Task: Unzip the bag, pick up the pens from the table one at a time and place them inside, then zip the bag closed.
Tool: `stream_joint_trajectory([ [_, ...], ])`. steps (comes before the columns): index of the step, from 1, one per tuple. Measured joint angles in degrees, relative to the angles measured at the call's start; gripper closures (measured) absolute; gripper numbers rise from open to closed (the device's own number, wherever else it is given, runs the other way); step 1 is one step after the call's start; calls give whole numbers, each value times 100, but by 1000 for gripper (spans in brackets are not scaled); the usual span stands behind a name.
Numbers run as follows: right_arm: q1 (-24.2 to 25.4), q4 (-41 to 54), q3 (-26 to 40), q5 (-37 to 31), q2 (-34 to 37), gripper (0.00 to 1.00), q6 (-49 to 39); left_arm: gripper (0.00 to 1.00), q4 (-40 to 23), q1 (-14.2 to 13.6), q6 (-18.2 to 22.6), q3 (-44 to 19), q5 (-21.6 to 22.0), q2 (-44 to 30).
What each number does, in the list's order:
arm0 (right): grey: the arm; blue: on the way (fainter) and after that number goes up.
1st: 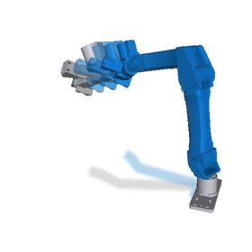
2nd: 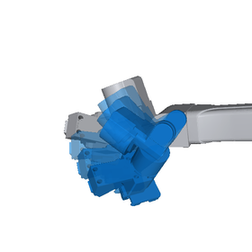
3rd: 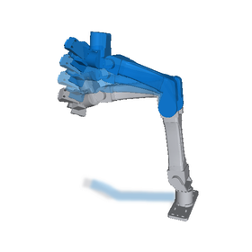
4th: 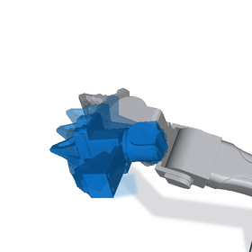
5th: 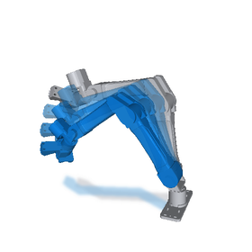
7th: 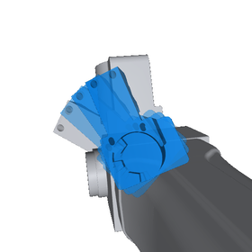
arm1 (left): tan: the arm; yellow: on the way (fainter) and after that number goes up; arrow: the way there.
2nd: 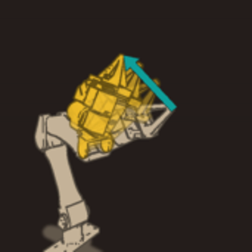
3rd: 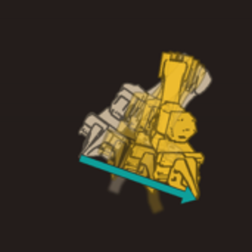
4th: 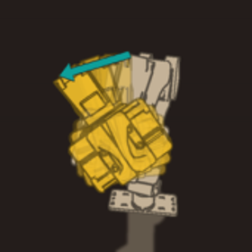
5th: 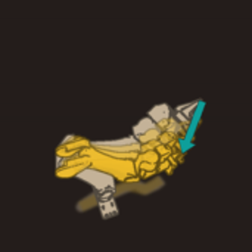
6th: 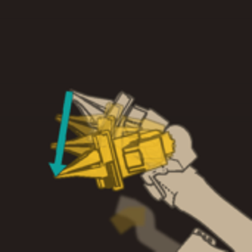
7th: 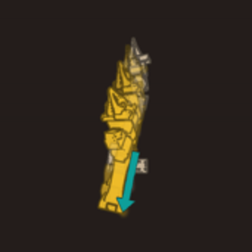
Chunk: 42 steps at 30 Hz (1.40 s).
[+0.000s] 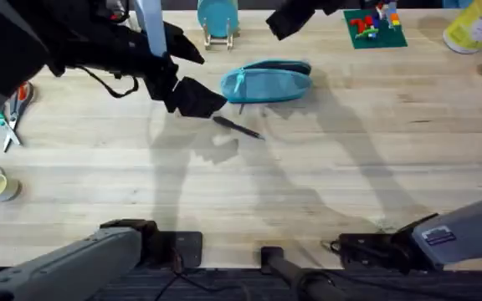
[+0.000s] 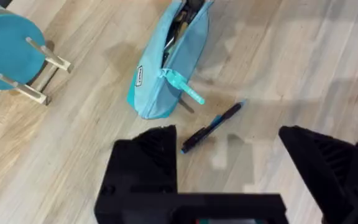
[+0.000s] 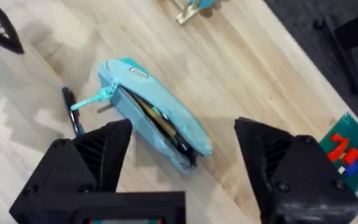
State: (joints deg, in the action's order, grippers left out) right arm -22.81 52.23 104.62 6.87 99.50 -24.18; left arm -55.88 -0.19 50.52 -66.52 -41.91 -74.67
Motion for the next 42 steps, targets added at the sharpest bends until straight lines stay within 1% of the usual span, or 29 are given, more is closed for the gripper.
stream_joint_trajectory([
  [5, 0, -213, 0, 59, 0, 7, -17, 7, 46, 0, 0, 0, 0, 1],
  [6, 0, -233, 0, 79, 0, 40, -28, 7, 54, 0, 0, 0, 0, 0],
  [8, 0, -239, 0, 102, 0, 167, -34, 7, 82, 0, 0, 0, 0, 0],
  [9, 0, -233, 0, 109, 0, 212, -34, 7, 92, 0, 0, 0, 0, 0],
  [11, 0, -218, 0, 124, 0, 361, -32, 7, 117, 0, 0, 0, 0, 0],
  [12, 0, -204, 0, 133, 0, 466, -41, 7, 126, 0, 0, 0, 0, 0],
  [14, 0, -144, 0, 138, 0, 725, -51, 7, 127, 0, 0, 0, 0, 0],
  [15, 0, -95, 0, 148, 0, 880, -50, 7, 127, 0, 0, 0, -1, 0],
  [16, 0, -60, 0, 151, 0, 942, -44, 7, 127, 0, 0, 0, 0, 0],
  [17, 0, -34, 0, 151, 0, 963, -49, 7, 127, 0, 0, 0, 0, 0],
  [20, 0, 92, 0, 155, 0, 971, -125, 7, 127, 0, 0, 0, 0, 0],
  [23, 0, 298, 0, 187, 0, 971, -474, 8, 127, 0, 0, 0, 0, 0],
  [27, 0, 454, 0, 217, 2, 971, -1182, 8, 127, 0, 0, 0, 0, 0],
  [28, 0, 505, 8, 219, 63, 971, -1679, 7, 127, 0, 0, 0, 0, 0],
  [35, 0, 505, 24, 216, 572, 971, -2992, 8, 127, 0, 0, 0, 0, 0],
  [38, 0, 508, 24, 216, 739, 971, -3448, 7, 127, 0, 0, 0, 0, 0],
  [42, 0, 517, 24, 218, 772, 971, -3743, 8, 127, 0, 0, 0, 0, 0],
])
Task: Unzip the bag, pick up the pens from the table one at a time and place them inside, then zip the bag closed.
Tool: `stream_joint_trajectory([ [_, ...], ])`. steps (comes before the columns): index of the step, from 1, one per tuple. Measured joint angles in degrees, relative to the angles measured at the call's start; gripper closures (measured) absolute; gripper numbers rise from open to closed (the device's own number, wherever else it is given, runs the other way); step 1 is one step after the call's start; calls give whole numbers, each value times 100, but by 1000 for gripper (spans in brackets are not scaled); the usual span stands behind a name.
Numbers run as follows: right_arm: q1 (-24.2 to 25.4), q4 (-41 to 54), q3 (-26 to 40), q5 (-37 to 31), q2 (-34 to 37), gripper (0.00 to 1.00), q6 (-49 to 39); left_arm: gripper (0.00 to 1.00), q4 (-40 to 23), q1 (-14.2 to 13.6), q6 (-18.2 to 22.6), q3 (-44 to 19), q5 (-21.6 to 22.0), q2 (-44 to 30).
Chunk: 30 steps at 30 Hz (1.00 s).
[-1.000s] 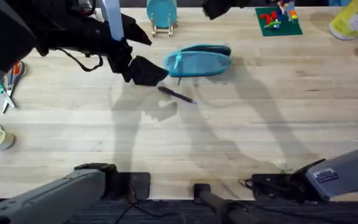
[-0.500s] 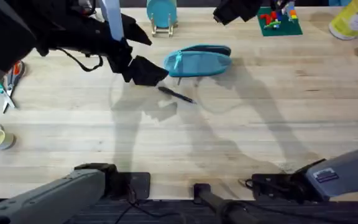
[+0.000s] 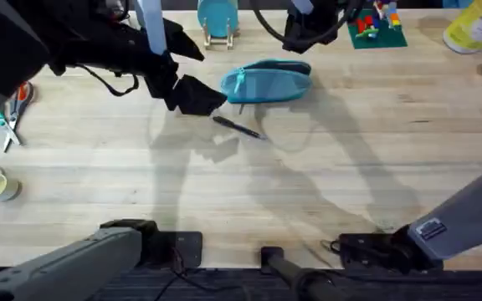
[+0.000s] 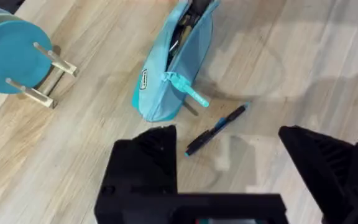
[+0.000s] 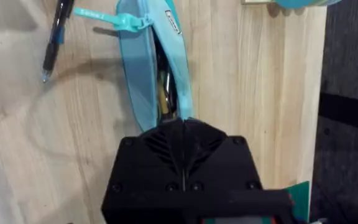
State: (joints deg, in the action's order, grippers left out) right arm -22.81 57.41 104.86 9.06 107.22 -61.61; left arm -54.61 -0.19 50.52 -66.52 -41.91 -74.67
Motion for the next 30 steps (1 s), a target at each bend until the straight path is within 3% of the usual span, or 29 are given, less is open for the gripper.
stream_joint_trajectory([
  [18, 0, 11, 0, 129, 49, 971, -229, 8, 0, 0, 0, 0, 0, 0],
  [30, 0, 31, 0, 129, 704, 971, -229, 7, 0, 0, 0, 0, 0, 0],
])
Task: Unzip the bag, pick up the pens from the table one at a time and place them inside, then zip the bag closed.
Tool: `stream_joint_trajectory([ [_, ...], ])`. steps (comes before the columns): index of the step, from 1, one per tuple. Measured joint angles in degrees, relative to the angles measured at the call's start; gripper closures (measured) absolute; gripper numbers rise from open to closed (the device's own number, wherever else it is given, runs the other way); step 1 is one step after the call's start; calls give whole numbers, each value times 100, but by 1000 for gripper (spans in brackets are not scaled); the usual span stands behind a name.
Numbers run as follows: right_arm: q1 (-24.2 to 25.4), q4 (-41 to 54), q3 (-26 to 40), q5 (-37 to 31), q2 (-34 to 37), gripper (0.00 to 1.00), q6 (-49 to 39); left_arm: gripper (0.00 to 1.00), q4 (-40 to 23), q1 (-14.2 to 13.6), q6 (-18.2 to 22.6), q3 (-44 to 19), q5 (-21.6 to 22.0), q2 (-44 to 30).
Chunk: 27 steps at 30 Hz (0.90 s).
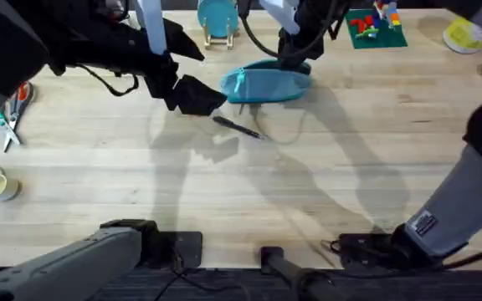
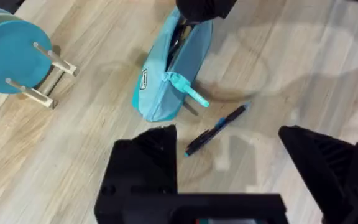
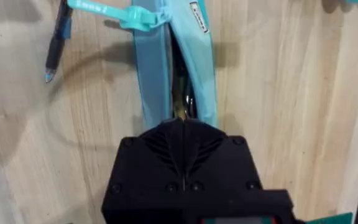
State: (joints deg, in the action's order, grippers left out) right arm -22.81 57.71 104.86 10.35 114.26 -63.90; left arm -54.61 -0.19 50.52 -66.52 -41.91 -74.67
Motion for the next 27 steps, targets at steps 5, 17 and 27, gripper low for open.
stream_joint_trajectory([
  [5, 0, -56, 0, 0, 181, 969, 0, 8, 0, 0, 0, 0, 0, 0],
  [17, 0, -298, 0, -2, 465, 969, 48, 8, 0, 0, 0, 0, 0, 0],
  [27, -64, -348, 0, -28, 575, 845, 63, 7, 0, 0, 0, 0, 0, 2],
])
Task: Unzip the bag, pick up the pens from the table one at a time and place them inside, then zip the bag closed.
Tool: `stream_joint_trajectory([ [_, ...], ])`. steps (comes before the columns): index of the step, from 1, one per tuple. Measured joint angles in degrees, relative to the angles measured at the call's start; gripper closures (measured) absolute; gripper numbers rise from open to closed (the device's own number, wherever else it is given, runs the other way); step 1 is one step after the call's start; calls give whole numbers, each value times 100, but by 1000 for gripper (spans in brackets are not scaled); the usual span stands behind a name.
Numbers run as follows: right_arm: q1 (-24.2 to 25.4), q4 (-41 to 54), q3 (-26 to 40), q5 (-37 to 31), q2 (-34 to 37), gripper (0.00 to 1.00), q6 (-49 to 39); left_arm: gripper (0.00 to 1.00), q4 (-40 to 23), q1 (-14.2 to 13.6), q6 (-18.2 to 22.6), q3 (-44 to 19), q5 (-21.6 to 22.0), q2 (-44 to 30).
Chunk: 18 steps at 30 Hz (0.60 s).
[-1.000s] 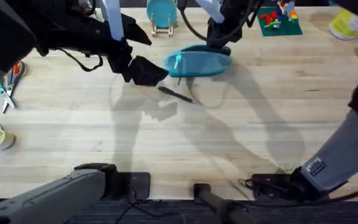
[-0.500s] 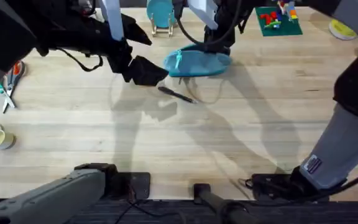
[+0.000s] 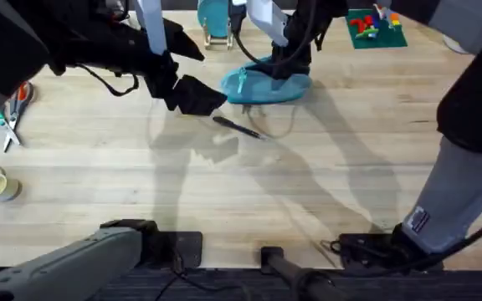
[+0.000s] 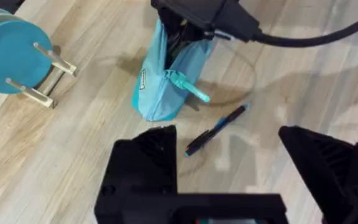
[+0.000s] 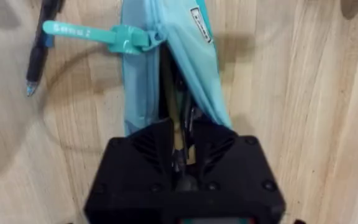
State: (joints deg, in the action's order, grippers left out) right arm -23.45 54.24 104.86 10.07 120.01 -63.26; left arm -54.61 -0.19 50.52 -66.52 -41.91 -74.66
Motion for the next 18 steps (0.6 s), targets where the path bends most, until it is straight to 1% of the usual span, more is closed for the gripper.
stream_joint_trajectory([
  [2, -21, 0, 0, -11, -1, 812, 4, 7, 0, 0, 0, 0, 0, -2],
  [3, -31, 0, 0, -19, 0, 773, 18, 7, 0, 0, 0, 0, 0, -2],
  [4, -38, 2, 0, -22, 0, 704, 26, 7, 0, 0, 0, 0, 0, -2],
  [5, -43, 3, 0, -19, 0, 597, 33, 8, 0, 0, 0, 0, 0, 0],
  [8, -59, 18, 0, -18, 2, 159, 24, 9, 0, 0, 0, 0, 0, -2],
  [9, -66, 23, 0, -19, 2, 49, 20, 9, 0, 0, 0, 0, 0, -2],
  [10, -73, 28, 0, -20, 2, 19, 25, 8, 0, 0, 0, 0, 0, -2],
  [11, -78, 37, 0, -23, 2, 10, 24, 7, 0, 0, 0, 0, 0, -2],
  [18, -78, 46, 0, -21, 2, 5, 24, 8, 0, 0, 0, 0, 0, -2],
])
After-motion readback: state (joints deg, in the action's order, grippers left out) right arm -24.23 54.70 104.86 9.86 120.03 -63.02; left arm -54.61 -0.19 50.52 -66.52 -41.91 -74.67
